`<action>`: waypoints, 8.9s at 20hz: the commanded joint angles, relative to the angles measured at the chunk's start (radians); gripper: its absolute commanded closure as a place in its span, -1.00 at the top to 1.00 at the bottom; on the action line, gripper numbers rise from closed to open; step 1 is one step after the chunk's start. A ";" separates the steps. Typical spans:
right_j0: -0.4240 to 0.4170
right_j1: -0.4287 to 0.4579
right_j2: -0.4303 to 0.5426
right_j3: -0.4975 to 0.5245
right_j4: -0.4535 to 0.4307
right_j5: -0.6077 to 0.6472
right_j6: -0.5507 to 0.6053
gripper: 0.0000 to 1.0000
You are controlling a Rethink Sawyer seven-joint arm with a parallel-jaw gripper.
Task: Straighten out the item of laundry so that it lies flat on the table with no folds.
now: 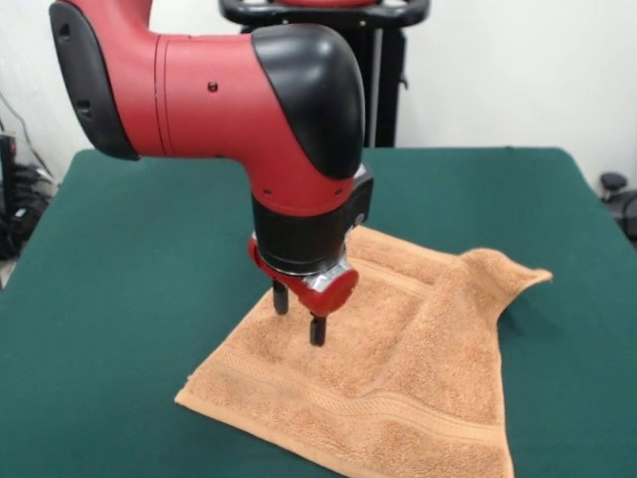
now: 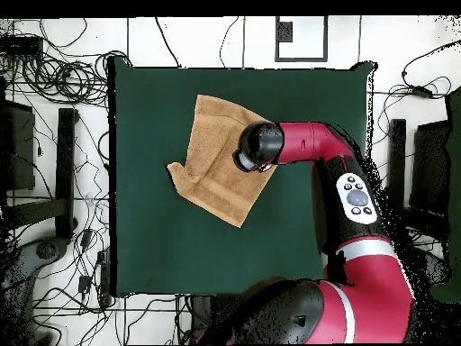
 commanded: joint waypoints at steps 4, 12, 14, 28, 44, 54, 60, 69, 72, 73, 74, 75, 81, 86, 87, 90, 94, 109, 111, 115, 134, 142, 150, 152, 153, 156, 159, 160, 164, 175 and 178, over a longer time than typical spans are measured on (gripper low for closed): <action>0.005 -0.003 0.053 0.183 0.038 0.009 -0.142 1.00; 0.020 -0.007 0.049 0.248 0.023 -0.034 -0.114 1.00; 0.019 -0.015 0.050 0.262 0.024 -0.032 -0.114 1.00; 0.031 -0.094 0.080 0.396 0.044 -0.055 -0.093 1.00; 0.050 -0.062 0.070 0.394 0.024 -0.078 -0.076 1.00; 0.058 -0.041 0.058 0.374 0.016 -0.071 -0.072 1.00; 0.056 -0.034 0.052 0.364 0.014 -0.048 -0.082 1.00; 0.066 -0.005 0.043 0.329 0.003 -0.024 -0.085 1.00; 0.064 0.003 0.045 0.332 -0.001 -0.031 -0.090 1.00; 0.063 0.006 0.045 0.333 -0.003 -0.035 -0.092 1.00; 0.064 0.009 0.044 0.335 -0.005 -0.037 -0.092 1.00; 0.065 0.010 0.042 0.337 -0.008 -0.038 -0.092 1.00; 0.070 0.003 0.039 0.354 -0.012 -0.039 -0.092 1.00; 0.072 0.023 0.025 0.349 -0.024 -0.039 -0.092 1.00; 0.075 0.028 0.020 0.345 -0.026 -0.037 -0.090 1.00; 0.082 0.054 0.009 0.319 -0.032 -0.034 -0.079 1.00; 0.095 0.055 0.002 0.309 -0.025 -0.019 -0.061 1.00; 0.106 0.114 -0.032 0.260 -0.022 -0.017 -0.055 1.00; 0.099 0.110 -0.032 0.260 -0.020 -0.008 -0.063 1.00; 0.080 0.103 -0.037 0.259 -0.026 0.002 -0.084 1.00; -0.084 0.019 -0.056 0.382 -0.097 -0.039 -0.209 1.00; -0.101 0.021 -0.054 0.376 -0.126 -0.028 -0.211 1.00; -0.119 0.006 -0.047 0.403 -0.141 -0.036 -0.217 1.00; -0.122 -0.011 -0.045 0.413 -0.138 -0.022 -0.220 1.00; -0.124 -0.019 -0.043 0.420 -0.137 -0.017 -0.220 1.00; -0.134 -0.035 -0.038 0.441 -0.144 -0.017 -0.221 1.00; -0.153 -0.041 -0.029 0.448 -0.157 -0.016 -0.238 1.00; -0.161 -0.053 -0.028 0.464 -0.161 -0.019 -0.242 1.00; -0.191 -0.071 -0.025 0.489 -0.177 -0.021 -0.263 1.00; -0.244 -0.074 0.004 0.501 -0.235 -0.007 -0.259 1.00; -0.262 -0.083 0.032 0.496 -0.226 0.000 -0.273 1.00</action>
